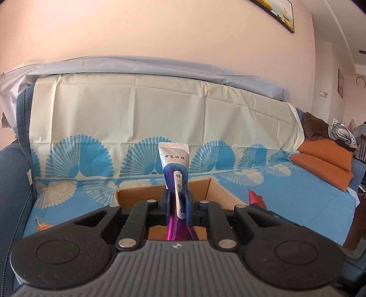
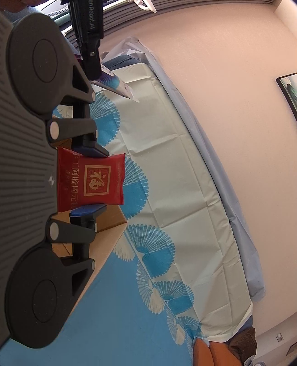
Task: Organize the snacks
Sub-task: 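Lift and carry the pink tube snack and red square packet over the box, then open both grippers to release the two snacks into the box, then move both tools back toward the remaining snacks on the sofa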
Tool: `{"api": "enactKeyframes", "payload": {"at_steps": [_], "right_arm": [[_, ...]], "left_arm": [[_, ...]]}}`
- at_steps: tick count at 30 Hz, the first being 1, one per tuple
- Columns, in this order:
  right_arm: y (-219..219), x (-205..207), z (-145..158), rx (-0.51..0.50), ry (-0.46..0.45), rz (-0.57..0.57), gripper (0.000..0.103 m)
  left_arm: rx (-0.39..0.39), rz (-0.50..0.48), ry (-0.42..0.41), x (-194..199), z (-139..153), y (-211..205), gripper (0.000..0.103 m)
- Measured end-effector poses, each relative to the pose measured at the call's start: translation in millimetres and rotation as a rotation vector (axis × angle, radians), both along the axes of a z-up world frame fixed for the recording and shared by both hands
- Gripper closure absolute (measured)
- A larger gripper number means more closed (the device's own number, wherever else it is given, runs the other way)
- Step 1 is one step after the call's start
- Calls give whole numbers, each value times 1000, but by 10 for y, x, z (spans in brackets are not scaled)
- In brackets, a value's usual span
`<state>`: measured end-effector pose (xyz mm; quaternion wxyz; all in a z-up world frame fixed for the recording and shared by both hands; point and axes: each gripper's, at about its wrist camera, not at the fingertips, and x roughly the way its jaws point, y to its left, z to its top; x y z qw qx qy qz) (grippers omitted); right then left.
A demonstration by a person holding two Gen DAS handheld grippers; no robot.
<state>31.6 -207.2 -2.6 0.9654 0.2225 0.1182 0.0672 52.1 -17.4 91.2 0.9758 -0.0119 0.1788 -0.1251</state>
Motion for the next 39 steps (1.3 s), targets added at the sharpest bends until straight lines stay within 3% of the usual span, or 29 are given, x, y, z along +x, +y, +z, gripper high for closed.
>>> {"api": "enactKeyframes", "payload": {"at_steps": [9,23,26,28,29,36,38,39], "right_arm": [[-33,4,-8,17,4,-3,58],[-28,28,-6,14,14,4,57],[-9,67,-22,17,38,17,47],[5,96,-33,18,60,23,29],[10,92,-31,15,59,20,27],[11,54,-23,12,63,40,26],[45,40,-18,-2,63,48,26],[72,32,-12,-13,62,53,26]], "left_arm": [[2,-42,-8,160,76,-241,89],[-10,-28,-2,242,131,-227,89],[-10,-15,5,245,155,-219,85],[-9,-6,15,226,166,-210,61],[-11,-8,7,185,166,-192,59],[-10,24,9,-261,-55,172,60],[-20,46,20,-439,-183,367,63],[-20,57,26,-532,-265,474,69]]}}
